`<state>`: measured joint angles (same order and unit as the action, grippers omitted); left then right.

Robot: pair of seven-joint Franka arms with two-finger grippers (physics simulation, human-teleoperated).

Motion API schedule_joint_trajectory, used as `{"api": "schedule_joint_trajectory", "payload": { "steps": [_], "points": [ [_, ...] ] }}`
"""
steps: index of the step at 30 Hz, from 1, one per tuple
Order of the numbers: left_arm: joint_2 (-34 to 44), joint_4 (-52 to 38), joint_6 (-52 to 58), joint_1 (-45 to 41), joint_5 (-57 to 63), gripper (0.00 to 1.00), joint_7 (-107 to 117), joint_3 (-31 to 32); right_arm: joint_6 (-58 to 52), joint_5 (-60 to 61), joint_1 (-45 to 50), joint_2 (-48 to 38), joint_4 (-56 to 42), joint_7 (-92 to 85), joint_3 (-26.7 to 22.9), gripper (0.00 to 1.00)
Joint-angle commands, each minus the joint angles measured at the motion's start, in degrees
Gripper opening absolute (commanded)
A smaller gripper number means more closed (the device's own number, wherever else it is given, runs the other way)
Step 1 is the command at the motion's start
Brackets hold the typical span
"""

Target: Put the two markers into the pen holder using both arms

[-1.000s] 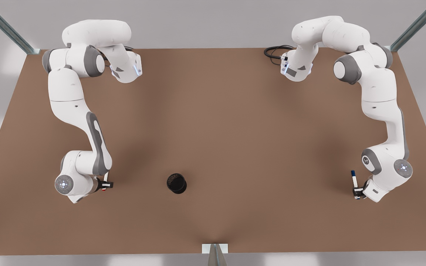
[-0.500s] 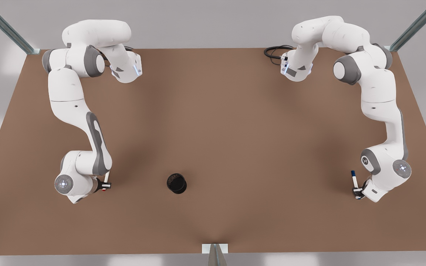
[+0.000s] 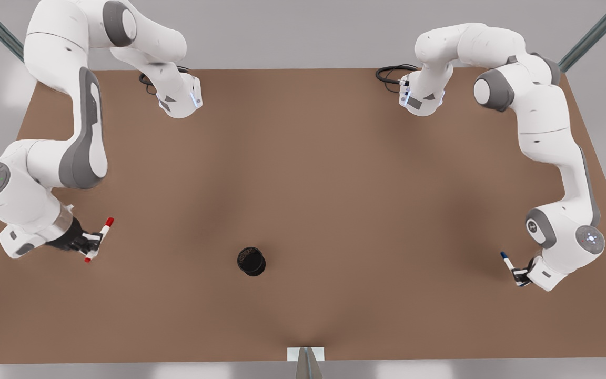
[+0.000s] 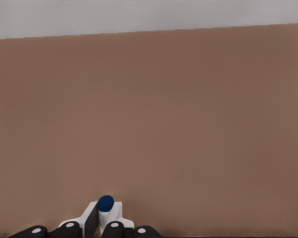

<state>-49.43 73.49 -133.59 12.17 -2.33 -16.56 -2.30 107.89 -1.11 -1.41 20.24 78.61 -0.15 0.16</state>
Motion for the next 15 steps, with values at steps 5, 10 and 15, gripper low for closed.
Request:
{"api": "schedule_joint_trajectory", "payload": {
  "steps": [5, 10, 15],
  "points": [
    [5.2, -0.4, 16.2, -1.2, 2.5, 0.21, 4.1, -0.1, -11.6, -0.8, 0.3, -4.2, 2.1, -1.3, 1.1, 0.21],
    [11.8, -0.4, 22.7, -5.4, 2.1, 0.21, 7.4, 0.0, -11.5, -0.9, 0.3, -4.0, 1.9, -1.5, 1.1, 0.21],
    [16.2, -2.4, 25.0, -20.8, 0.6, 0.21, 31.4, 0.5, -11.6, -1.0, 0.4, -3.9, 1.6, -1.4, 1.2, 0.21]
  ]
}}
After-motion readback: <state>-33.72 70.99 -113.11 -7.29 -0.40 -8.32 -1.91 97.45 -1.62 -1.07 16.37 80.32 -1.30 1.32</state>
